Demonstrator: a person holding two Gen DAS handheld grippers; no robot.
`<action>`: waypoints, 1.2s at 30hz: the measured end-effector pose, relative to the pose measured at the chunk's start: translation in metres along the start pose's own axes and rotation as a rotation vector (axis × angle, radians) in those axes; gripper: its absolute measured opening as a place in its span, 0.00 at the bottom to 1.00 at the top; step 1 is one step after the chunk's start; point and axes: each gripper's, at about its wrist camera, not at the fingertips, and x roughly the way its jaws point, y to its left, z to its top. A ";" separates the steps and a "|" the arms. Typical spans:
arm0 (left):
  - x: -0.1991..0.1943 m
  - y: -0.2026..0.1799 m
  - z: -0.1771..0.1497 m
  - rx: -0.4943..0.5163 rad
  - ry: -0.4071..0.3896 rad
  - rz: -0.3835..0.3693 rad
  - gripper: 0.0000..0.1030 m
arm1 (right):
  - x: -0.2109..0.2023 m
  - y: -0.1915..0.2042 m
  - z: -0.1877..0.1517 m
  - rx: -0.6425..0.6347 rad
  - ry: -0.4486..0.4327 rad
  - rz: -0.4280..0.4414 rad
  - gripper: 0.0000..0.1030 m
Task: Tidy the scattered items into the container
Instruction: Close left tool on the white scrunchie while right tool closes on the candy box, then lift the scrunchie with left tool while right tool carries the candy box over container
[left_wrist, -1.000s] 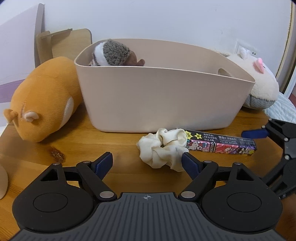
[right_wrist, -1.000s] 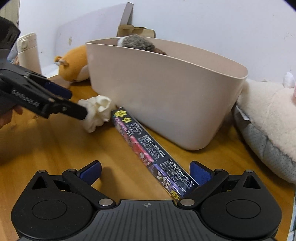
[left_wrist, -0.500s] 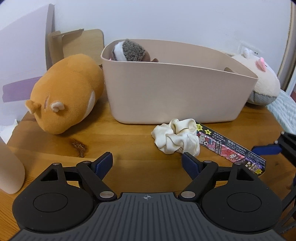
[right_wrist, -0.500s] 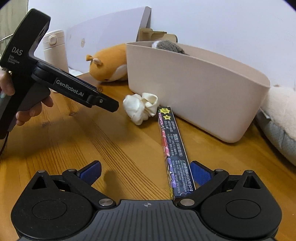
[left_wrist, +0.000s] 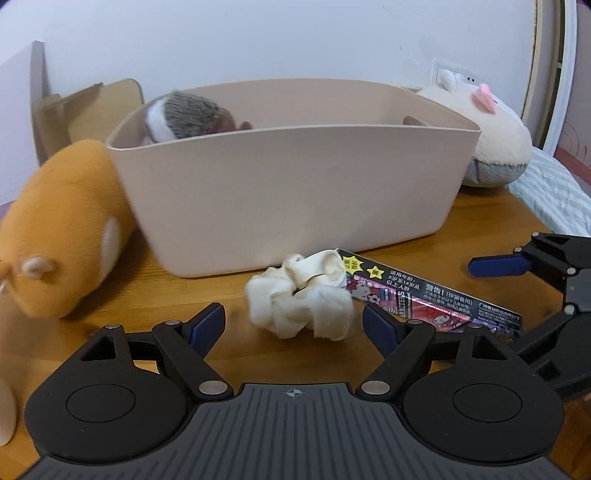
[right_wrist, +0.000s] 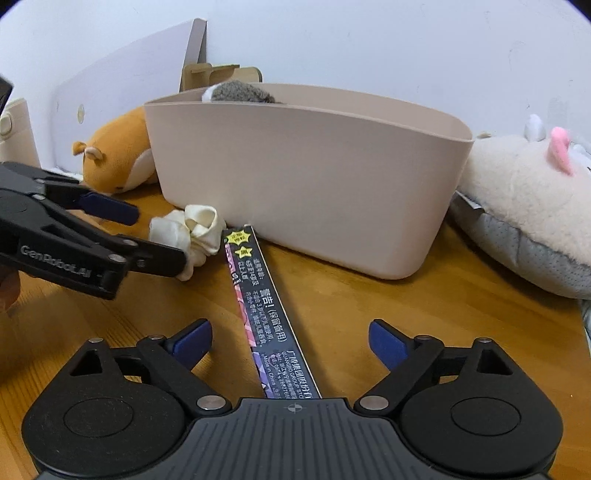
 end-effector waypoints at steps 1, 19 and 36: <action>0.004 0.000 0.001 -0.002 0.002 0.002 0.81 | 0.002 0.001 0.000 -0.006 0.005 -0.007 0.88; 0.035 0.007 -0.001 -0.008 -0.036 0.013 0.75 | 0.007 -0.013 0.001 0.072 -0.026 -0.029 0.61; 0.015 0.000 -0.008 0.016 -0.034 -0.023 0.20 | -0.009 0.009 0.001 -0.005 0.018 0.056 0.21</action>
